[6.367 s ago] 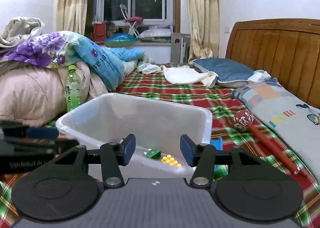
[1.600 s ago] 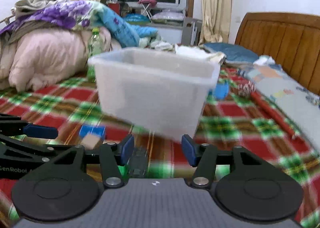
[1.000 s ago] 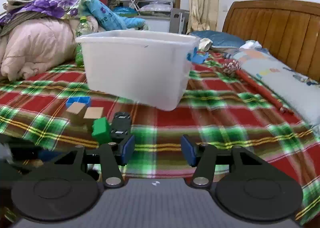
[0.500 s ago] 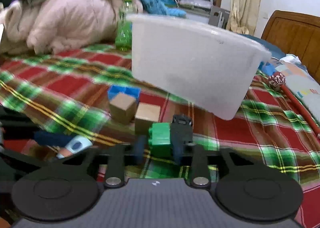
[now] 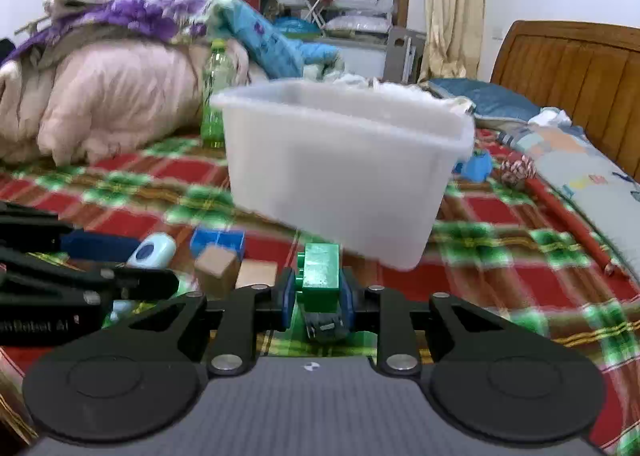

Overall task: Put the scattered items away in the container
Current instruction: 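Carry both toys over the white bin and open both tools to drop them, then grasp a wooden block with the left tool while the right tool grasps another wooden block, then carry both wooden blocks over the bin and open both tools to drop them, then grasp the blue Lego brick with the left tool while the right tool grasps a black car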

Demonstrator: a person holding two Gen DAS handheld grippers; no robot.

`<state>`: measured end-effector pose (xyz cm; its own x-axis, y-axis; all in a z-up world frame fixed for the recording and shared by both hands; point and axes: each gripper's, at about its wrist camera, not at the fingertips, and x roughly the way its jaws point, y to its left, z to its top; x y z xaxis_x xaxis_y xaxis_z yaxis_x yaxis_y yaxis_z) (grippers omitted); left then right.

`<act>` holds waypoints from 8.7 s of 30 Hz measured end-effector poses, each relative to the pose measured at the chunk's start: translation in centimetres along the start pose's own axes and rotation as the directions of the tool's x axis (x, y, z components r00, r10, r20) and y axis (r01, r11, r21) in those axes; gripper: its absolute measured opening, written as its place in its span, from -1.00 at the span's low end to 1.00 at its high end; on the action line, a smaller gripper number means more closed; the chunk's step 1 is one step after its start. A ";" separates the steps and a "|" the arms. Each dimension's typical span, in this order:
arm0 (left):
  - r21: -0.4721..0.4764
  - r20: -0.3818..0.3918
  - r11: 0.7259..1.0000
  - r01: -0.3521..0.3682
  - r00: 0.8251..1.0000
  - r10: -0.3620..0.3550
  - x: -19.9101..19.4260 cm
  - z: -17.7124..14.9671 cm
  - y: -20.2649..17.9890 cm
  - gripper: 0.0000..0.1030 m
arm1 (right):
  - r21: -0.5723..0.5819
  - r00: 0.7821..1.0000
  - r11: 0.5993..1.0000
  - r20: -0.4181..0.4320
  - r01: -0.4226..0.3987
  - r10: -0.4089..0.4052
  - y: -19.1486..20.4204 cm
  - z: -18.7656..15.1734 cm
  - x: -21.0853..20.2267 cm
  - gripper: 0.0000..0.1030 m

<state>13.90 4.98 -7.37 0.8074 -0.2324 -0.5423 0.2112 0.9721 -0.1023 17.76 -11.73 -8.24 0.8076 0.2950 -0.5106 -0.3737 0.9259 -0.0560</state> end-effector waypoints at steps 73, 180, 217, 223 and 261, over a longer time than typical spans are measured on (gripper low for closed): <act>-0.006 -0.029 0.999 -0.032 0.999 0.031 5.0 2.2 2.6 0.29 | 0.011 0.996 0.999 0.075 0.052 -0.053 -2.5 2.4 2.8 0.16; -0.005 0.109 0.998 -0.058 0.992 0.059 8.5 15.2 2.4 -0.37 | 0.019 0.991 1.000 0.136 -0.008 0.005 -4.3 10.7 6.6 -0.15; -0.045 0.036 0.997 -0.065 0.997 0.067 4.9 4.1 3.5 0.23 | -0.035 0.994 0.998 0.097 0.044 -0.040 -1.4 3.6 1.7 0.26; -0.055 -0.021 0.995 -0.084 0.996 0.083 5.8 1.4 4.3 0.23 | -0.021 1.000 0.999 -0.001 0.024 -0.024 -0.6 -0.3 2.8 0.27; 0.084 -0.145 0.996 -0.018 0.989 0.030 12.1 0.6 4.2 -0.01 | -0.003 0.994 0.999 -0.107 -0.033 0.032 -0.2 -4.0 5.1 -0.35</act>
<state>24.91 6.21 -13.90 0.7249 -0.1959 -0.6604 0.2424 0.9699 -0.0217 20.10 -11.39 -14.30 0.7419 0.2979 -0.6006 -0.4012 0.9150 -0.0417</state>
